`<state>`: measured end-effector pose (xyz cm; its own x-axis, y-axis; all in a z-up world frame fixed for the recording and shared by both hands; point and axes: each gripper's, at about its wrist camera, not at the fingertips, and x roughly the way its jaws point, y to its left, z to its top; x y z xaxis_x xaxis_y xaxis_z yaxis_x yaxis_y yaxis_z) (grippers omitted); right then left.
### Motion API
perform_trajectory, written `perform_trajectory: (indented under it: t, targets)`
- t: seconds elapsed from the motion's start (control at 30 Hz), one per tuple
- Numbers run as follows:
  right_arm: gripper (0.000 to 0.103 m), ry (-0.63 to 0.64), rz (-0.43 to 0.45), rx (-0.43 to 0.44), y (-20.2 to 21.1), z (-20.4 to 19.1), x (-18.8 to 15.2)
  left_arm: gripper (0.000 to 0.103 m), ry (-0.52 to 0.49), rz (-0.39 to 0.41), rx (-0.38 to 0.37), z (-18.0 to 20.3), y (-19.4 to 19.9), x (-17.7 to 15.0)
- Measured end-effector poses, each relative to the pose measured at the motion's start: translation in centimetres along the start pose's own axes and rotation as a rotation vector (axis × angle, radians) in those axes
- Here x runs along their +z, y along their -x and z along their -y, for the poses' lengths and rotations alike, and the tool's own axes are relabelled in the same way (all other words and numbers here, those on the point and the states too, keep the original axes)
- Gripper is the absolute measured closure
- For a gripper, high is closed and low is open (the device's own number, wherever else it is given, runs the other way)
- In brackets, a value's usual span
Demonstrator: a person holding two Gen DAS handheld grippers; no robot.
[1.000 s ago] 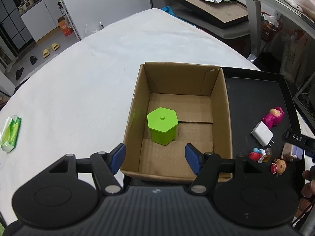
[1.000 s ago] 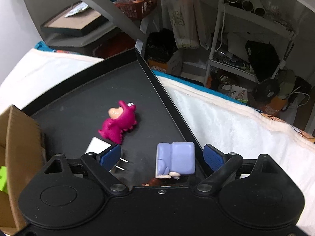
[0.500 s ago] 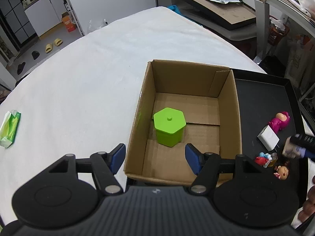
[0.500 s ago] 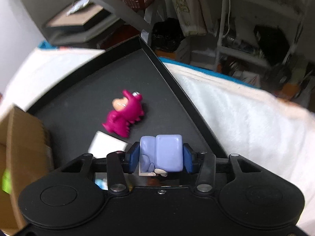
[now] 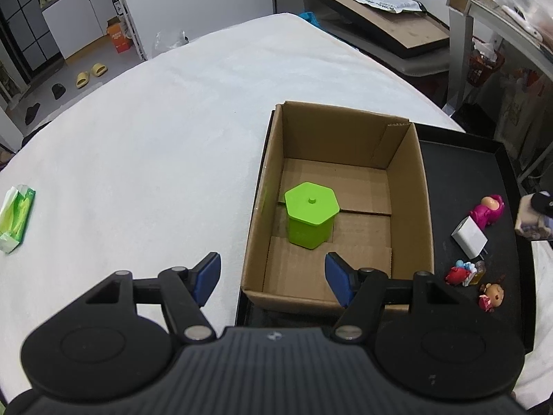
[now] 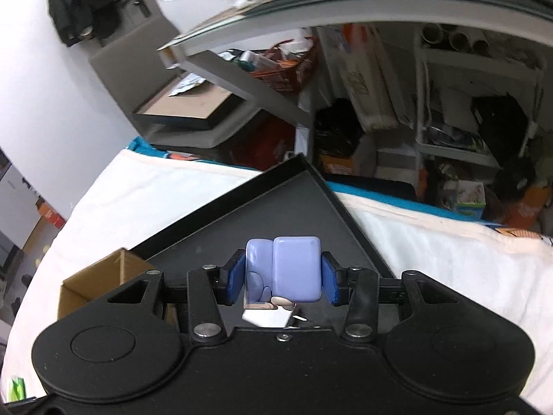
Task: Organize rigid objects
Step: 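Carry the lavender figure with the right tool and drop it into the box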
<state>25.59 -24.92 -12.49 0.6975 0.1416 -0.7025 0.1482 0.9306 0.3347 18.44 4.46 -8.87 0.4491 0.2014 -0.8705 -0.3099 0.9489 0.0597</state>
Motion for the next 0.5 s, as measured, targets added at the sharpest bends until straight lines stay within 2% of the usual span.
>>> perform_trajectory:
  t: [0.5]
  targets:
    - [0.059,0.202,0.014,0.144,1.0,-7.1,-1.1,0.038,0.005,0.010,-0.044,-2.8,-0.6,0.4]
